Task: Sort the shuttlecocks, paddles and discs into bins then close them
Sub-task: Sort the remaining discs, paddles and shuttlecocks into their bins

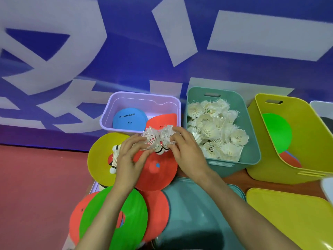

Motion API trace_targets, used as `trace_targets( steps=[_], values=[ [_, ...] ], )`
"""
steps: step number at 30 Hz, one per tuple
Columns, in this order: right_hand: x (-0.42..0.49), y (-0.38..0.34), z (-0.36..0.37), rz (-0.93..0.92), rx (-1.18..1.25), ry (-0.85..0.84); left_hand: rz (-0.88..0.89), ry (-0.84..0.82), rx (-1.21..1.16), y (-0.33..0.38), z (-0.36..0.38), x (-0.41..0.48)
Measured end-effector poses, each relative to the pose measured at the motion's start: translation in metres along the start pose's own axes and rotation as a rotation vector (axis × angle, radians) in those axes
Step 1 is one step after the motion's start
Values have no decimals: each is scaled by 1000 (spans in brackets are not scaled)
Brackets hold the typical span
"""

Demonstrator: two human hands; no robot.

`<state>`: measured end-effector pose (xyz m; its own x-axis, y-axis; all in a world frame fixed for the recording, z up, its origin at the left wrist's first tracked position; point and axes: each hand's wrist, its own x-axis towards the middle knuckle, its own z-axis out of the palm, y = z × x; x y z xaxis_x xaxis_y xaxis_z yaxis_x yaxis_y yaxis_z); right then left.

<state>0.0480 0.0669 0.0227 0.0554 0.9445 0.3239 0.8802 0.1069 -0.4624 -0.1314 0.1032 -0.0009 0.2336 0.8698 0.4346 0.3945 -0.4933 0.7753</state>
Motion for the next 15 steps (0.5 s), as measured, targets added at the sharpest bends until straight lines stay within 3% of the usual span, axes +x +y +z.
trace_targets(
  steps=[8, 15],
  values=[
    [-10, 42, -80, 98, 74, 181, 174, -10, -24, 59, 39, 32],
    [-27, 117, -128, 267, -77, 134, 237, -186, 108, 92, 100, 52]
  ],
)
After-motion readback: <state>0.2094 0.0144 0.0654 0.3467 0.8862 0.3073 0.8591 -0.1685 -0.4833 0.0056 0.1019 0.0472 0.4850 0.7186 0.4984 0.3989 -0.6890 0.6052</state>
